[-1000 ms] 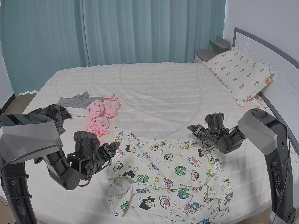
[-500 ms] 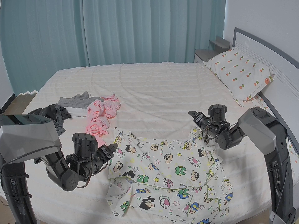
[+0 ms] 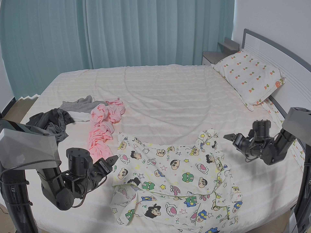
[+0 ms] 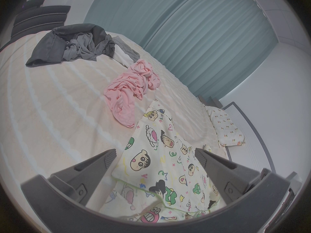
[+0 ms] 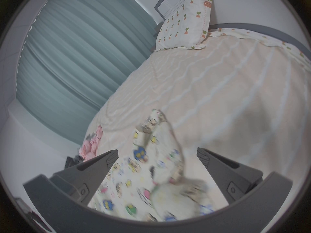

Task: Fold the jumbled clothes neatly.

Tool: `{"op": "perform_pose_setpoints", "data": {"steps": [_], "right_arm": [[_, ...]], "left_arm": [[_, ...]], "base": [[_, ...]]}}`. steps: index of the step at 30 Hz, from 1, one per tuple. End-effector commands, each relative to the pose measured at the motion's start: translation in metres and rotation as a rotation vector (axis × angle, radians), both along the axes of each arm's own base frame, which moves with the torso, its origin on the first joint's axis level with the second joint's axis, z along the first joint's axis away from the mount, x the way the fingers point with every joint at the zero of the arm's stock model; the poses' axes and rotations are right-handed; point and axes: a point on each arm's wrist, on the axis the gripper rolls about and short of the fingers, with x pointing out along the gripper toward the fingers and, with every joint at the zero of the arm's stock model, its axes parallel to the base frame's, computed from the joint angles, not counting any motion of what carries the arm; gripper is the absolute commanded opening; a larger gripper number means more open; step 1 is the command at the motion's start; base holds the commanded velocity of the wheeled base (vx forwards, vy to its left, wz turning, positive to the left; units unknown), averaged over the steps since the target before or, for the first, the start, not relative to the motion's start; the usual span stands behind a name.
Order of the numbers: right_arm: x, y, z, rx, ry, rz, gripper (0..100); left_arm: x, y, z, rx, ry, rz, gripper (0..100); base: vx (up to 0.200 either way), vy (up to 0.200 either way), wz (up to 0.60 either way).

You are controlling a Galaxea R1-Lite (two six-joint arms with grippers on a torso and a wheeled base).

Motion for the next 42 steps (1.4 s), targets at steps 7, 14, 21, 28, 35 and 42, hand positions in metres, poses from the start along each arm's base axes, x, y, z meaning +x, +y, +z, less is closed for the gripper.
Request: {"op": "perform_pose_setpoints", "data": {"steps": [7,14,21,28,35,42], "right_arm": [[-0.095,-0.046,-0.02,-0.064,0.054,0.146,100],[-0.098,-0.014,-0.031,-0.067,0.011,0.255,100],[-0.098,0.015,-0.043,-0.071,0.01,0.341,100],[-0.099,0.032,-0.041,-0.06,-0.022,0.39,100],[-0.102,0.047,-0.05,-0.086,0.006,0.402,100],[-0.11,0.056,-0.07,-0.087,0.085,0.442,100]], "left_arm": [[-0.034,0.013,-0.011,-0.018,0.06,0.008,100],[-0.035,0.012,-0.013,-0.049,0.068,0.019,100],[-0.035,0.012,-0.016,-0.042,0.082,0.021,100],[-0.035,0.012,-0.016,-0.042,0.082,0.022,100],[-0.036,0.011,-0.017,-0.041,0.088,0.02,100],[-0.036,0.011,-0.017,-0.041,0.087,0.02,100]], "base": [[0.0,0.0,0.0],[0.0,0.0,0.0],[0.0,0.0,0.0],[0.0,0.0,0.0],[0.0,0.0,0.0],[0.0,0.0,0.0]]}}
